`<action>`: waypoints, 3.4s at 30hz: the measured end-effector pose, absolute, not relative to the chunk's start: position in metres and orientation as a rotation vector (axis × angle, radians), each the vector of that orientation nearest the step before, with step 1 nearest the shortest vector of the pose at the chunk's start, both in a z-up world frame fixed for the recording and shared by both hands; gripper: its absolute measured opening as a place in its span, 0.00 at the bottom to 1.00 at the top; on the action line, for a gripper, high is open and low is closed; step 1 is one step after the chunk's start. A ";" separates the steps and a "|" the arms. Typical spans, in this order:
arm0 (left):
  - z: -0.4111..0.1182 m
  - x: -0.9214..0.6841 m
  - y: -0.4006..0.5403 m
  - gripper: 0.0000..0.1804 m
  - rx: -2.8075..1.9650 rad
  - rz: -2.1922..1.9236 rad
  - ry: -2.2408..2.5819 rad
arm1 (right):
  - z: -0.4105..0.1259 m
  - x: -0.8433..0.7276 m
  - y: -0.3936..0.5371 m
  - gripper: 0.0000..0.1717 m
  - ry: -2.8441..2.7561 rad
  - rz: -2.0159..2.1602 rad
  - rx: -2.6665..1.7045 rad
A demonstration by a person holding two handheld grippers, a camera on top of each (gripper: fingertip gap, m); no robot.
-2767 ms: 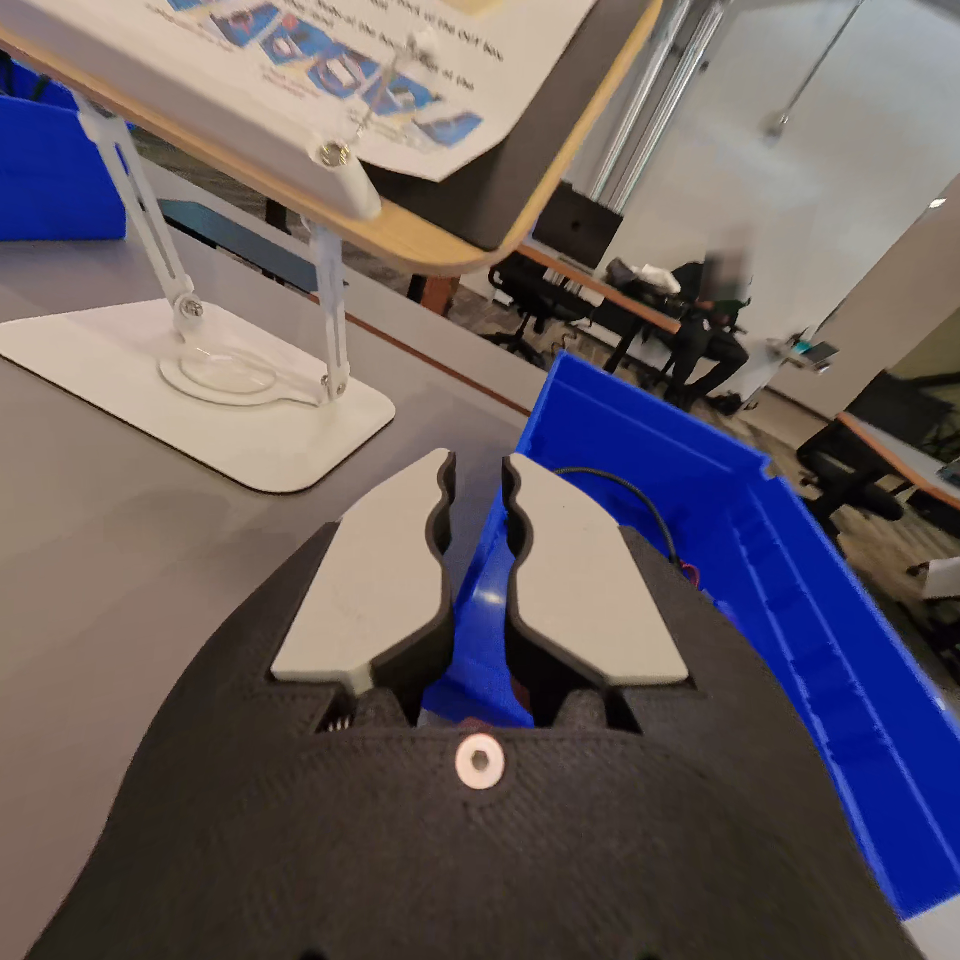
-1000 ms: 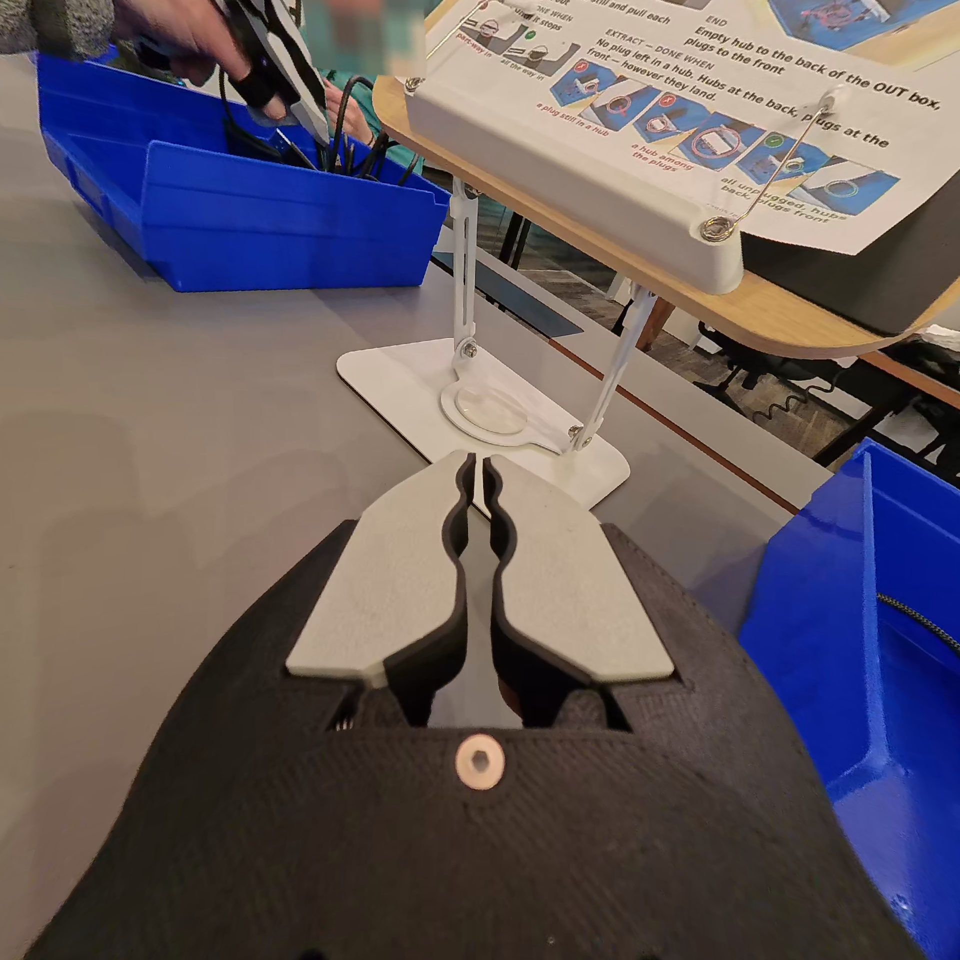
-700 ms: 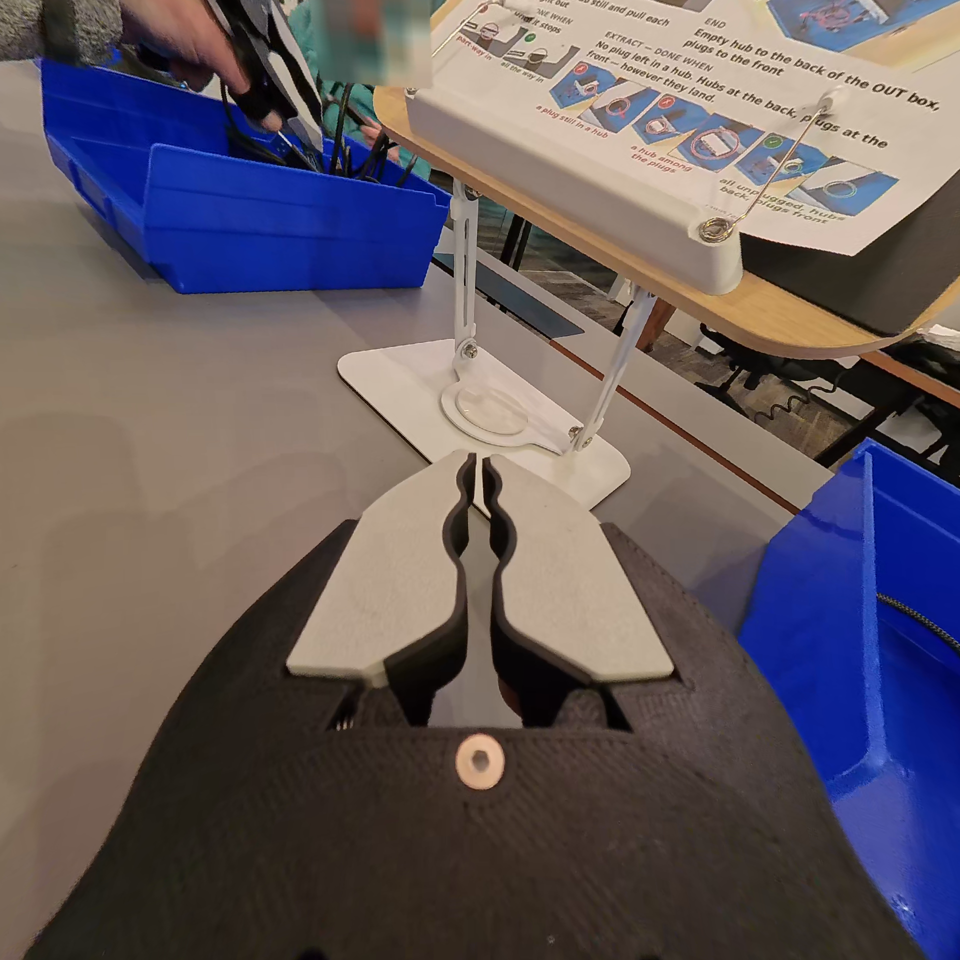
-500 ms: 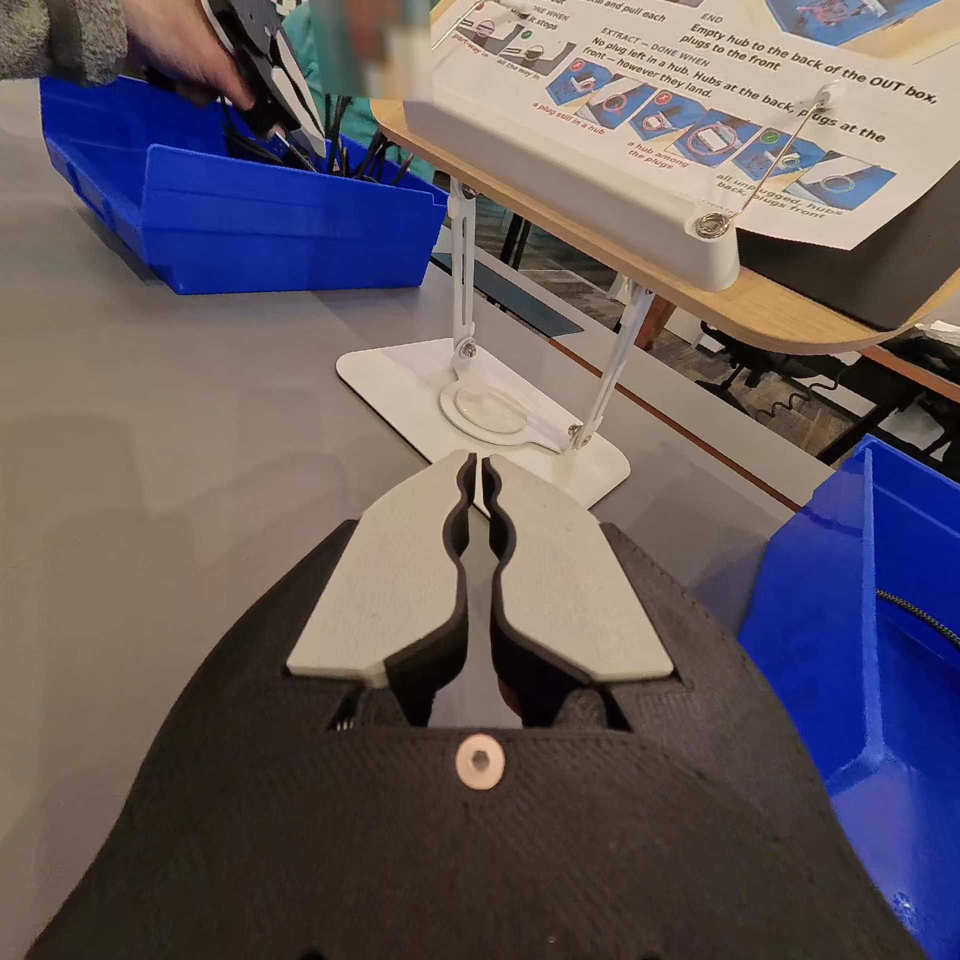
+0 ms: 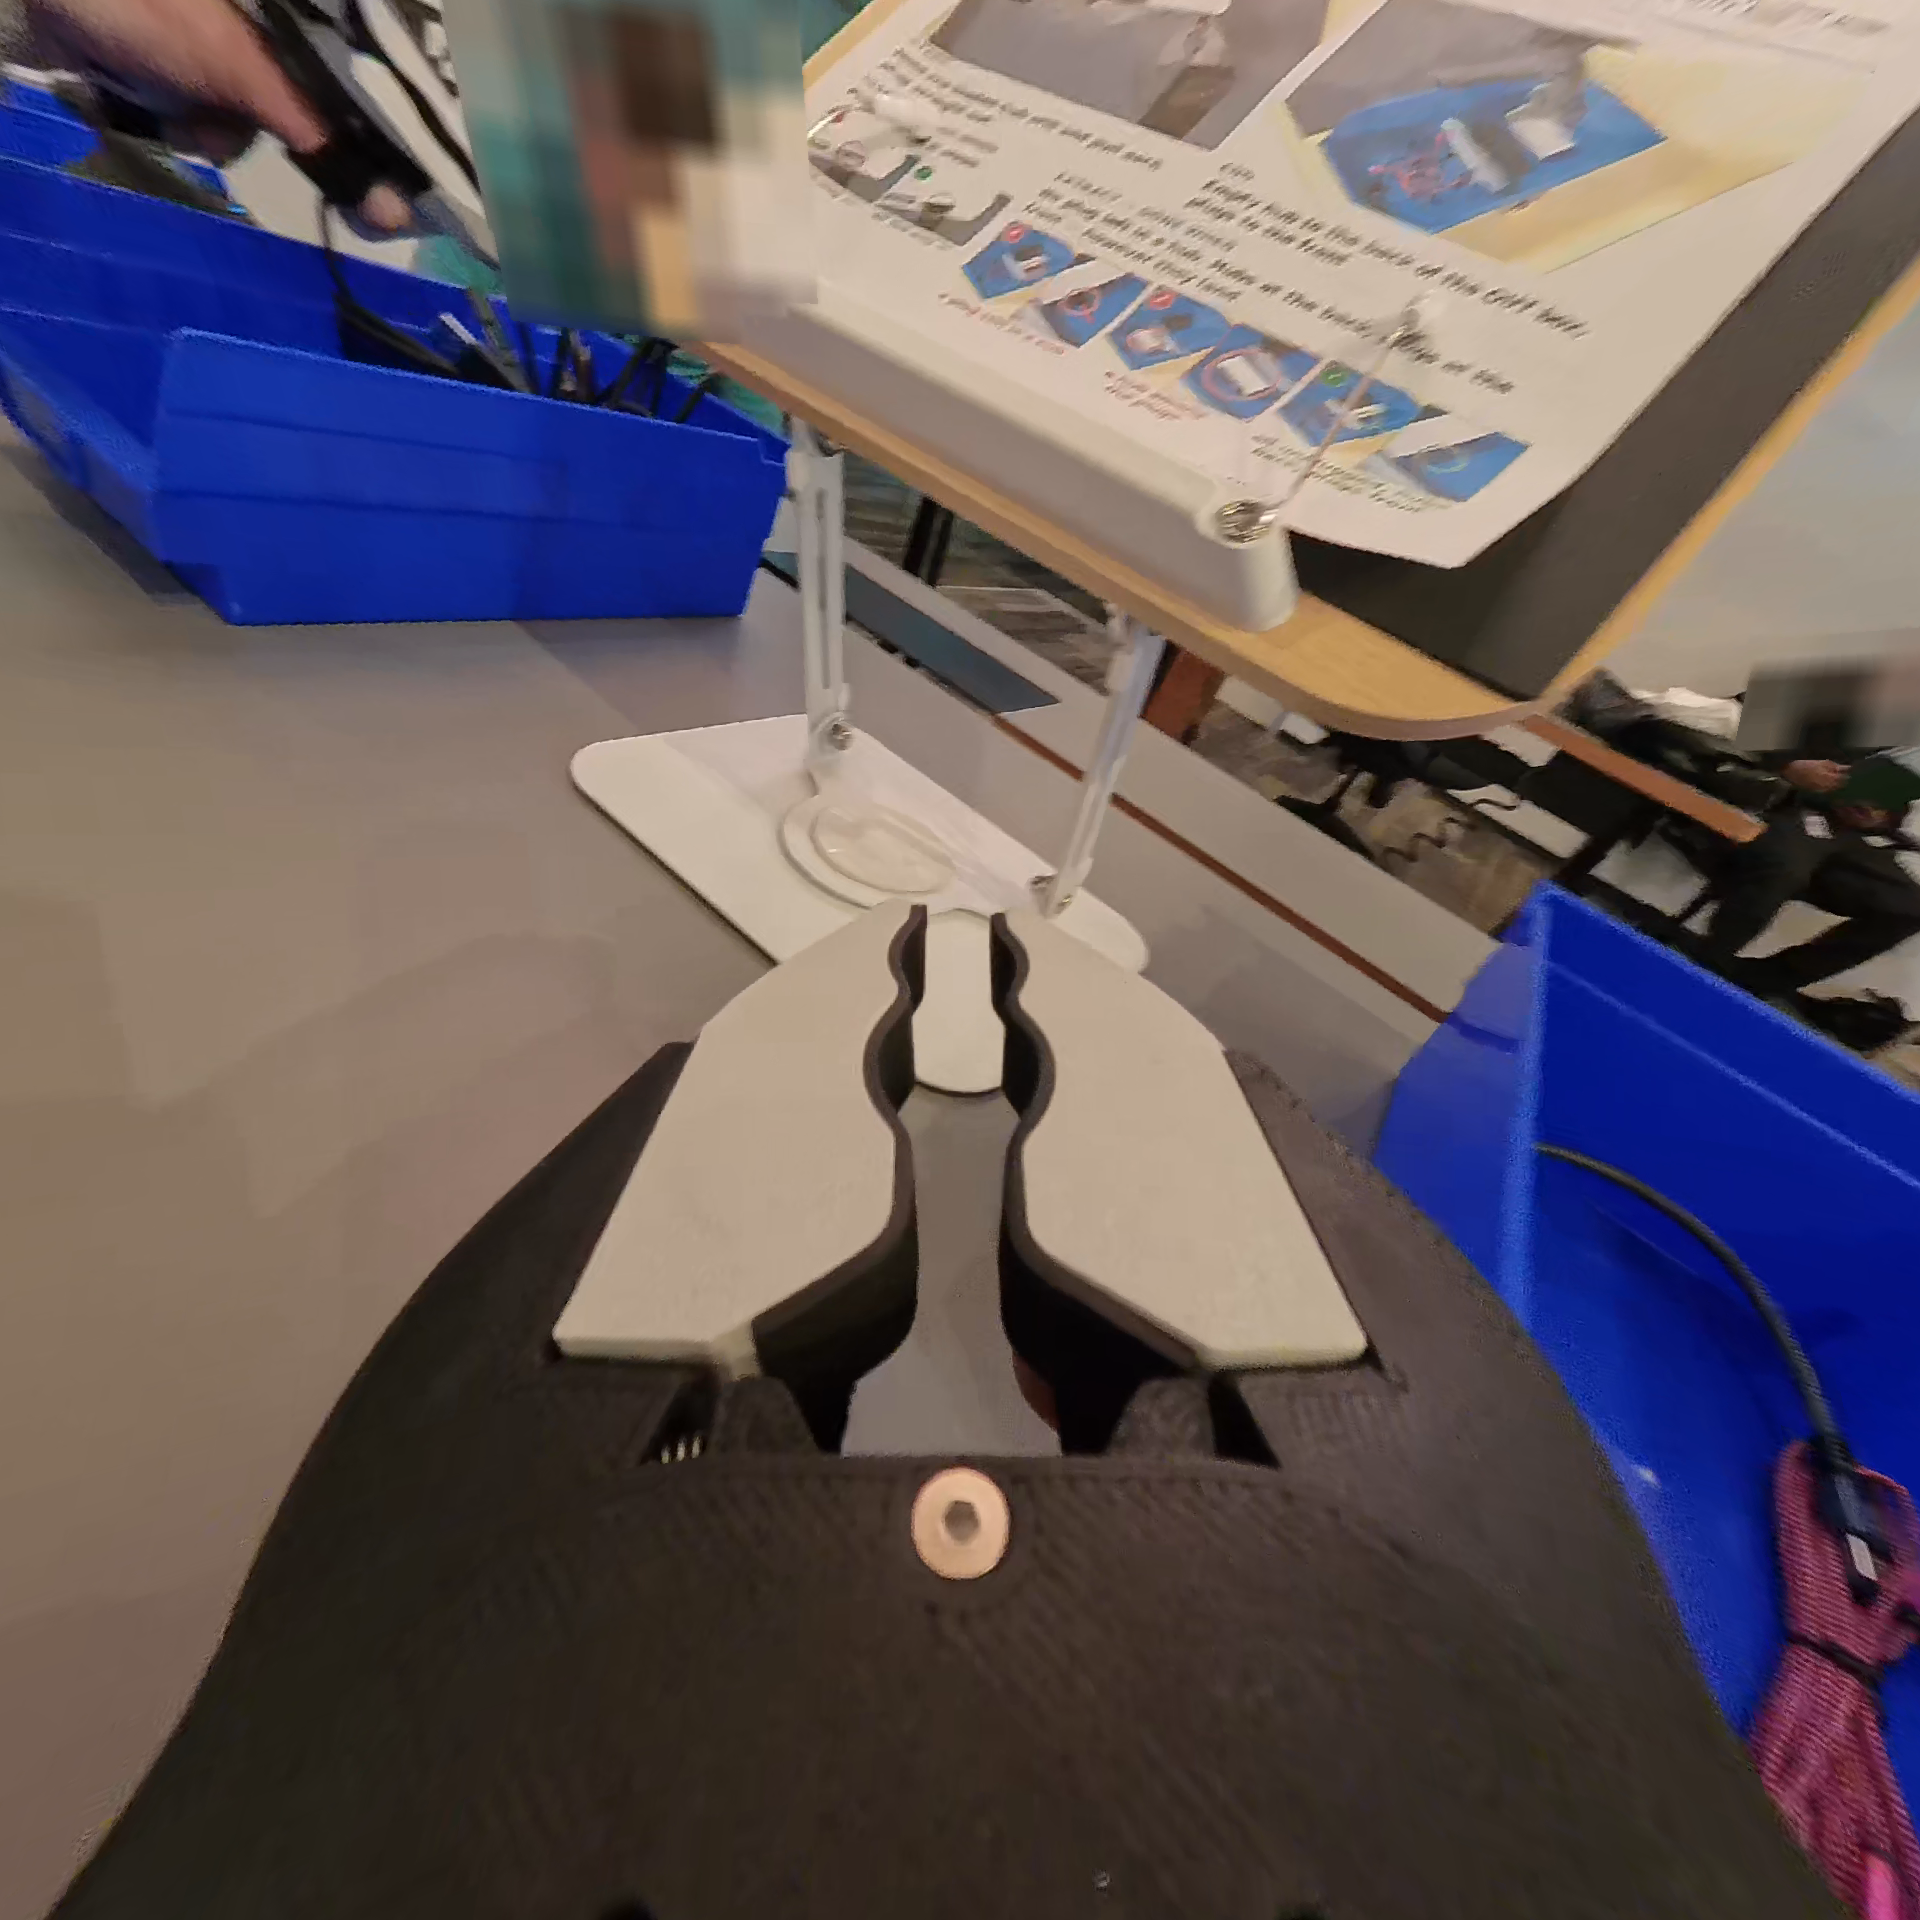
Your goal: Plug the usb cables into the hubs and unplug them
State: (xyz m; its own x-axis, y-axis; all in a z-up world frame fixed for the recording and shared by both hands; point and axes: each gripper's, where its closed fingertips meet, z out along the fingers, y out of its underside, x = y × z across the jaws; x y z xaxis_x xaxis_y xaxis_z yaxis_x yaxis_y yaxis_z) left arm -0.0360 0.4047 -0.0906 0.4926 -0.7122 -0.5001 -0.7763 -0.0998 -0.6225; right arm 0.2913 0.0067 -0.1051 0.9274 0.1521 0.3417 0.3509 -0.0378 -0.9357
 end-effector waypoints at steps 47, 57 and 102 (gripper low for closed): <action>-0.124 -0.109 0.325 0.38 -1.872 0.056 1.460 | -0.104 0.409 -0.021 0.20 -0.137 -0.446 -1.674; -0.167 -0.129 0.307 0.23 -2.102 -0.153 1.217 | -0.133 0.405 -0.012 0.12 -0.173 -0.469 -1.859; -0.164 -0.133 0.296 0.04 -2.121 -0.310 1.022 | -0.206 0.582 0.041 0.16 0.075 -0.581 -2.634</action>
State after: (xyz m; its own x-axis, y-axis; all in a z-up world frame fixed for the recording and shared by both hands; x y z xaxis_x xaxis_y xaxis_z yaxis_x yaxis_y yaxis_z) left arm -0.1333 0.2964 -0.1642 0.6519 -0.7519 -0.0981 -0.5709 -0.4016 -0.7161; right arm 0.5820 0.0406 -0.2063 0.9103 -0.1441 0.3881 0.0406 -0.9019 -0.4301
